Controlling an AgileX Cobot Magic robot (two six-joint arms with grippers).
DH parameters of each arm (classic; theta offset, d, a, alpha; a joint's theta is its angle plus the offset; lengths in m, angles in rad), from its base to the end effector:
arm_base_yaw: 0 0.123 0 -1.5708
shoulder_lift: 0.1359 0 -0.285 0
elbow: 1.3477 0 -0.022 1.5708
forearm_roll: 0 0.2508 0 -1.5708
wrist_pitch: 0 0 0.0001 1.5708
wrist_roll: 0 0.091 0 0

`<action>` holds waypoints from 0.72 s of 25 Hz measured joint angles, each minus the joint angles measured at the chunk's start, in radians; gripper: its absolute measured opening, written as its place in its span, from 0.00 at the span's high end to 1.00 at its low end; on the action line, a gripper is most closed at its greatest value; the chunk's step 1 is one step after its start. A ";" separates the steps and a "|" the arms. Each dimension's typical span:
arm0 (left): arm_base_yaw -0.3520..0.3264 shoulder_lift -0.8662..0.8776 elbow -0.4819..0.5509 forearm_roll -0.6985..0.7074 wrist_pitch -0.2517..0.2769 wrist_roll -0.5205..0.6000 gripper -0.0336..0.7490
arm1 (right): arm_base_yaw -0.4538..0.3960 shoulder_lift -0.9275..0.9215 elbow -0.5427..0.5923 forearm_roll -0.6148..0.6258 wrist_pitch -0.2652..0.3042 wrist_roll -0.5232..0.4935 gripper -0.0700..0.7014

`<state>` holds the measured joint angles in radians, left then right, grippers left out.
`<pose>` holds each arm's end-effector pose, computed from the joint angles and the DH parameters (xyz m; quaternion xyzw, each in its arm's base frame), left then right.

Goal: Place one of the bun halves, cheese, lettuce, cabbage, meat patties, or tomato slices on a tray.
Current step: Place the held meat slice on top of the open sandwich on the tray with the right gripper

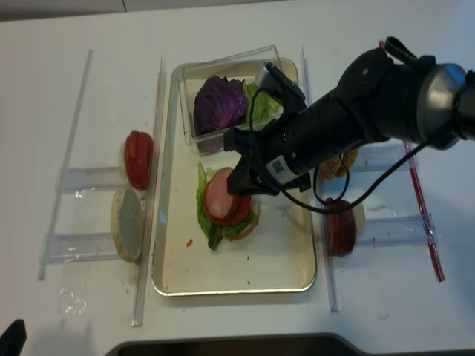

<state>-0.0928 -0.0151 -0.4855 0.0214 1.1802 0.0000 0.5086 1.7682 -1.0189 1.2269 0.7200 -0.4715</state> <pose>-0.0108 0.0028 0.2639 0.0399 0.8818 -0.0112 0.4699 0.2747 0.2179 0.1975 -0.0345 0.9042 0.4200 0.0693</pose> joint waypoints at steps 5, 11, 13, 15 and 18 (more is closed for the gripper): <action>0.000 0.000 0.000 0.000 0.000 0.000 0.60 | 0.000 0.000 0.000 -0.016 0.000 0.004 0.73; 0.000 0.000 0.000 0.000 0.000 0.000 0.60 | 0.000 0.002 0.000 -0.032 -0.004 0.004 0.53; 0.000 0.000 0.000 0.000 0.000 0.000 0.60 | -0.002 0.002 0.000 -0.034 -0.005 0.004 0.48; 0.000 0.000 0.000 0.000 0.000 0.000 0.60 | -0.002 0.002 0.000 -0.034 -0.006 0.004 0.45; 0.000 0.000 0.000 0.000 0.000 0.000 0.60 | -0.002 0.002 0.000 -0.034 -0.008 0.004 0.44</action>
<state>-0.0928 -0.0151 -0.4855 0.0214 1.1802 0.0000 0.5070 1.7699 -1.0189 1.1932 0.7120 -0.4676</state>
